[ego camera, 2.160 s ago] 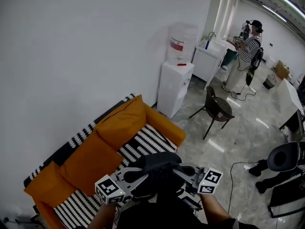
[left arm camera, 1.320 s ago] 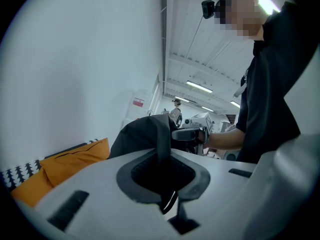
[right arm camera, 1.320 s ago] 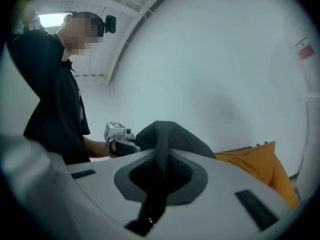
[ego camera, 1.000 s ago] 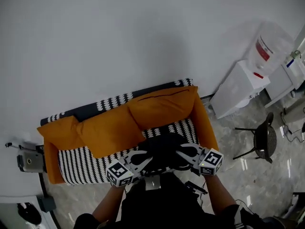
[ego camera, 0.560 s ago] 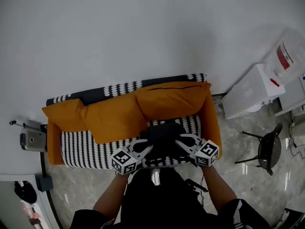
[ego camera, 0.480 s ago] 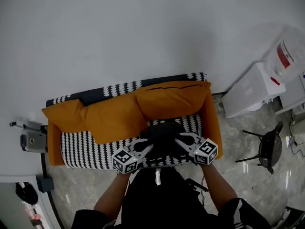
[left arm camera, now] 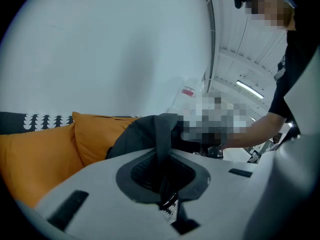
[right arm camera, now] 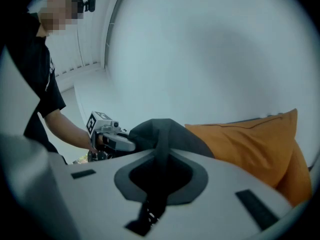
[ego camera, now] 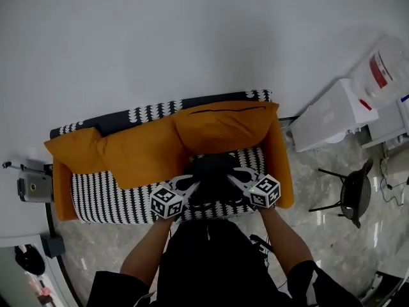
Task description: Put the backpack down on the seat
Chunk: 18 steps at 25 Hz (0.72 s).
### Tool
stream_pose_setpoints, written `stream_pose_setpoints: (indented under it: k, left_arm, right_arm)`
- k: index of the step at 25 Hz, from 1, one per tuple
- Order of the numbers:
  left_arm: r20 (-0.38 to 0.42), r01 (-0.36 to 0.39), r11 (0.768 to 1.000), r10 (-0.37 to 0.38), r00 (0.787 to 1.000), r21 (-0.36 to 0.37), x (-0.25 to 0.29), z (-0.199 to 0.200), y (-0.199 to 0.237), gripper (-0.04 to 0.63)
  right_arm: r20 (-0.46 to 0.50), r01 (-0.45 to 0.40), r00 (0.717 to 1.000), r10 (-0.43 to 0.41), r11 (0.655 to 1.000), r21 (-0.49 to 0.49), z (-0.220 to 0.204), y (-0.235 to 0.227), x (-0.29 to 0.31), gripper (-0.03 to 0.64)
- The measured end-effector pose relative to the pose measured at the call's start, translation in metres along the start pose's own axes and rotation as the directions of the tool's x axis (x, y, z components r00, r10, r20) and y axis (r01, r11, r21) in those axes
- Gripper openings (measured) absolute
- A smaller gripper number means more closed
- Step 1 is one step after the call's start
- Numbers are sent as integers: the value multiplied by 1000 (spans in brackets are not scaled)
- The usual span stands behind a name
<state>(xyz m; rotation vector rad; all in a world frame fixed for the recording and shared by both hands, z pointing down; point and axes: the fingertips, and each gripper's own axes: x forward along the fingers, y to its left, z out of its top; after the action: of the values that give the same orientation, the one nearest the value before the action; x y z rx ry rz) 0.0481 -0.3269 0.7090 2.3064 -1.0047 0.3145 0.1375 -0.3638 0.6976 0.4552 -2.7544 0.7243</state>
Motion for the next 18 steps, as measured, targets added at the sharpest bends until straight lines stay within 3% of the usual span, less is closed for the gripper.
stream_pose_setpoints:
  k: [11,18]
  left_arm:
    - [-48,-58,998,57,997,-19,30,-21,43,35]
    - [-27,-79,996,78,997,-31,40,-14,65,35]
  right_arm:
    - [-93,89,992,-88,996,7,-29,-41,29,31]
    - [-91,135,987,-135,991,-5,-24,-61,44,31]
